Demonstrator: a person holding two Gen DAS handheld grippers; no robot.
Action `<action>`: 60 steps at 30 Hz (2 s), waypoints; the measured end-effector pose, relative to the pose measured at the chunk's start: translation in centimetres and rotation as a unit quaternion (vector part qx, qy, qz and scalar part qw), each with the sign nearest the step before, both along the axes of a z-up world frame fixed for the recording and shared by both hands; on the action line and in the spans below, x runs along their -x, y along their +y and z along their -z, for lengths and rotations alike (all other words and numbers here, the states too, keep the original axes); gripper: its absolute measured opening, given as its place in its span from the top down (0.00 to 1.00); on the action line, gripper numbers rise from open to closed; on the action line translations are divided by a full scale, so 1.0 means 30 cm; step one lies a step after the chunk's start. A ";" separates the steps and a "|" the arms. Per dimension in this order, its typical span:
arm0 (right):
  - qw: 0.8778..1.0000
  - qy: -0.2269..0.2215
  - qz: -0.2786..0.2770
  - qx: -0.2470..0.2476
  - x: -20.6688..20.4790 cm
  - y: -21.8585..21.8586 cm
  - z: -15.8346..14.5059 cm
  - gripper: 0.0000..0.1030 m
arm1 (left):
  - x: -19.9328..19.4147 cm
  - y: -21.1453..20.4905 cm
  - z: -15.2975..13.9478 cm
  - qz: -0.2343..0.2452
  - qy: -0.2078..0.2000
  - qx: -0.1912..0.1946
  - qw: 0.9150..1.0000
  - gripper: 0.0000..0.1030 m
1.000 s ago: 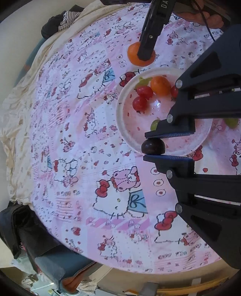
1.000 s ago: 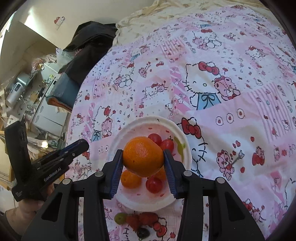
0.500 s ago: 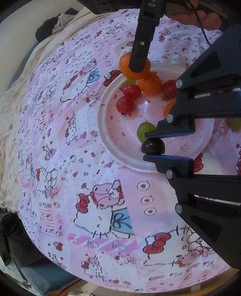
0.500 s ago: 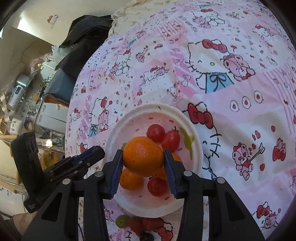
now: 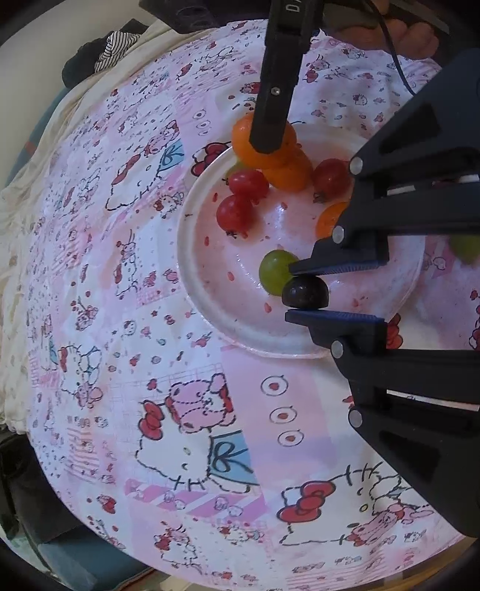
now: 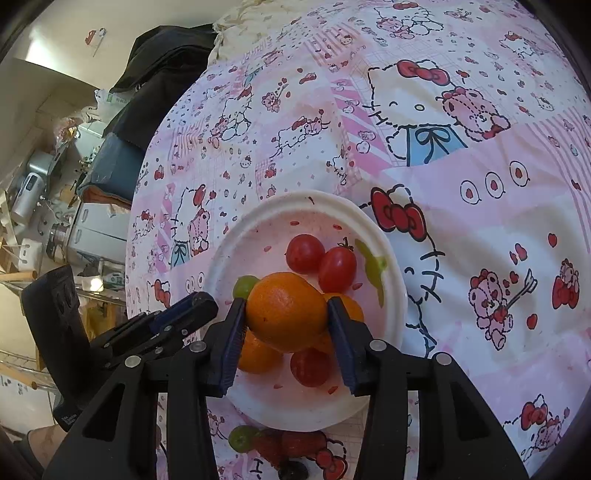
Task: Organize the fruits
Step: 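Open both grippers to release the orange and dark grape into the plate, then move both grippers back toward the strawberries and green grape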
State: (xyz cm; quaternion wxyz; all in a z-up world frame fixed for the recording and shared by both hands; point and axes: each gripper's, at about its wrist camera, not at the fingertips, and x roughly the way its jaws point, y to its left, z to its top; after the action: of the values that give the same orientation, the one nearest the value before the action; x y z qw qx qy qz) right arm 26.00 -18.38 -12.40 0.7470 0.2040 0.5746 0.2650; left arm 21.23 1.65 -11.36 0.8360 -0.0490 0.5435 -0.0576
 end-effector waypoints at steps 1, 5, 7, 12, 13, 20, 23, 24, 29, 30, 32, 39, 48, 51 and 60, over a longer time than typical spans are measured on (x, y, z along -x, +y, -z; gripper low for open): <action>1.000 0.001 0.001 -0.001 -0.001 0.001 0.000 0.54 | 0.002 -0.001 -0.001 0.001 0.000 0.001 1.000 0.66; 1.000 0.006 0.006 -0.007 -0.005 -0.004 0.001 0.50 | 0.012 -0.007 -0.017 -0.003 -0.012 -0.004 1.000 0.32; 1.000 0.003 0.008 -0.017 -0.005 -0.008 -0.008 0.35 | 0.013 -0.005 -0.026 -0.004 -0.013 0.000 1.000 0.29; 0.999 -0.020 0.013 -0.023 -0.004 -0.017 -0.050 0.27 | 0.011 0.003 -0.040 -0.007 -0.021 -0.008 1.000 0.28; 0.999 -0.023 0.015 -0.025 -0.005 -0.021 -0.056 0.27 | 0.011 0.004 -0.040 -0.007 -0.021 -0.009 1.000 0.28; 0.999 -0.048 0.018 -0.017 -0.002 -0.033 -0.110 0.27 | 0.020 0.018 -0.066 -0.016 -0.028 -0.012 0.999 0.28; 0.998 -0.056 0.019 -0.023 0.013 -0.041 -0.153 0.27 | 0.040 0.025 -0.105 -0.022 -0.043 -0.005 0.999 0.28; 0.998 -0.064 0.016 -0.023 0.024 -0.042 -0.173 0.27 | 0.047 0.027 -0.115 -0.024 -0.048 -0.003 0.999 0.28; 0.996 -0.087 0.022 -0.014 0.073 -0.074 -0.234 0.27 | 0.097 0.038 -0.176 -0.036 -0.073 -0.002 0.997 0.28; 0.996 -0.086 0.026 -0.015 0.079 -0.082 -0.236 0.27 | 0.099 0.039 -0.182 -0.036 -0.074 -0.001 0.997 0.28; 0.996 -0.085 0.033 -0.013 0.097 -0.100 -0.242 0.27 | 0.122 0.039 -0.198 -0.037 -0.079 0.000 0.996 0.28; 0.994 -0.096 0.044 0.009 0.181 -0.154 -0.275 0.27 | 0.210 0.036 -0.244 -0.031 -0.093 0.001 0.995 0.28; 0.994 -0.090 0.058 0.007 0.306 -0.188 -0.278 0.27 | 0.327 0.047 -0.269 -0.051 -0.093 0.013 0.994 0.28; 0.995 -0.082 0.061 0.010 0.347 -0.194 -0.265 0.27 | 0.365 0.051 -0.272 -0.059 -0.093 0.013 0.994 0.28; 0.996 -0.047 0.060 0.054 0.445 -0.189 -0.189 0.27 | 0.457 0.077 -0.241 -0.098 -0.070 0.003 0.993 0.28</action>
State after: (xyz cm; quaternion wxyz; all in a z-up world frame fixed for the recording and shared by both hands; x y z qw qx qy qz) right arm 12.64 -24.04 -6.75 0.7976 0.1848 0.5389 0.1981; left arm 7.51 3.97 -4.14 0.8737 -0.0999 0.4758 0.0197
